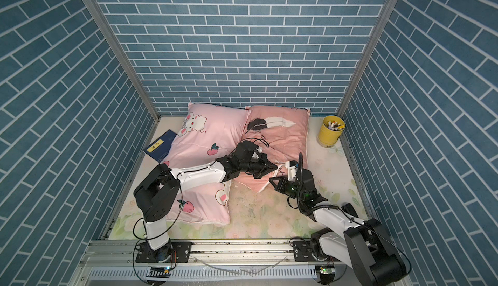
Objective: Zip up pillowcases
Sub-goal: Zip the zipper on the pillowcase.
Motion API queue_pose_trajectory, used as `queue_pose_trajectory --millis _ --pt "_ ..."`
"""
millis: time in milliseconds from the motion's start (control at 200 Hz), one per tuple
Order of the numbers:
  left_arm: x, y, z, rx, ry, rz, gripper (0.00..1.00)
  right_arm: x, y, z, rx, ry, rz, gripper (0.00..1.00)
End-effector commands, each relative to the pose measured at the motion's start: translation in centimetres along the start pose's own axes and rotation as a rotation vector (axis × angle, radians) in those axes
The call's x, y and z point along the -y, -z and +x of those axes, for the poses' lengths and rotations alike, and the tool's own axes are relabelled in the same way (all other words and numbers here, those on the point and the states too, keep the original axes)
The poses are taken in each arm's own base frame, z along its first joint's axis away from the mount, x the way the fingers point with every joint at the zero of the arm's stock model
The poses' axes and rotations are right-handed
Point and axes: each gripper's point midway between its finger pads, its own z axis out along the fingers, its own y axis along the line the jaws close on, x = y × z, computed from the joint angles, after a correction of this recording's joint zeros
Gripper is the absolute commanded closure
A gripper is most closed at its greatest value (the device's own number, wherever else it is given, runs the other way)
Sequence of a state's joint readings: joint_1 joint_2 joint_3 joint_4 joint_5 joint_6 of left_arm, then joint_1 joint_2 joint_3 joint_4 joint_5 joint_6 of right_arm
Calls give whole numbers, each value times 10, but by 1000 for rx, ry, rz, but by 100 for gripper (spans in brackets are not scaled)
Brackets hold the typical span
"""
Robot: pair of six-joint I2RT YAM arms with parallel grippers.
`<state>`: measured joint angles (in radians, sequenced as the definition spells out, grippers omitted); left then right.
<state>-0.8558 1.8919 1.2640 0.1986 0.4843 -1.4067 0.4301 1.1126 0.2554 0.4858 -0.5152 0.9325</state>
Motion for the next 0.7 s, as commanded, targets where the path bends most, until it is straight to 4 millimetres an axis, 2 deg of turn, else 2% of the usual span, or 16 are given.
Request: queue_pose_trajectory --millis 0,170,340,390,470,545,695 --pt "32 2 -10 33 -38 78 100 17 3 24 -59 -50 61 100" --pt "32 0 -12 40 -39 68 100 25 9 34 -77 -56 98 100" --pt "29 -3 -9 30 -45 49 100 24 13 38 -97 -59 109 100" --pt "23 -3 -4 18 -53 25 100 23 16 36 -101 -51 135 100" --pt "1 -3 10 -12 -77 -47 100 17 28 27 -98 -19 194 83" --pt "-21 0 20 -26 -85 -102 100 15 46 22 -106 -12 263 75" --pt "-41 1 33 -46 -118 -170 100 10 77 17 -92 -52 299 70"
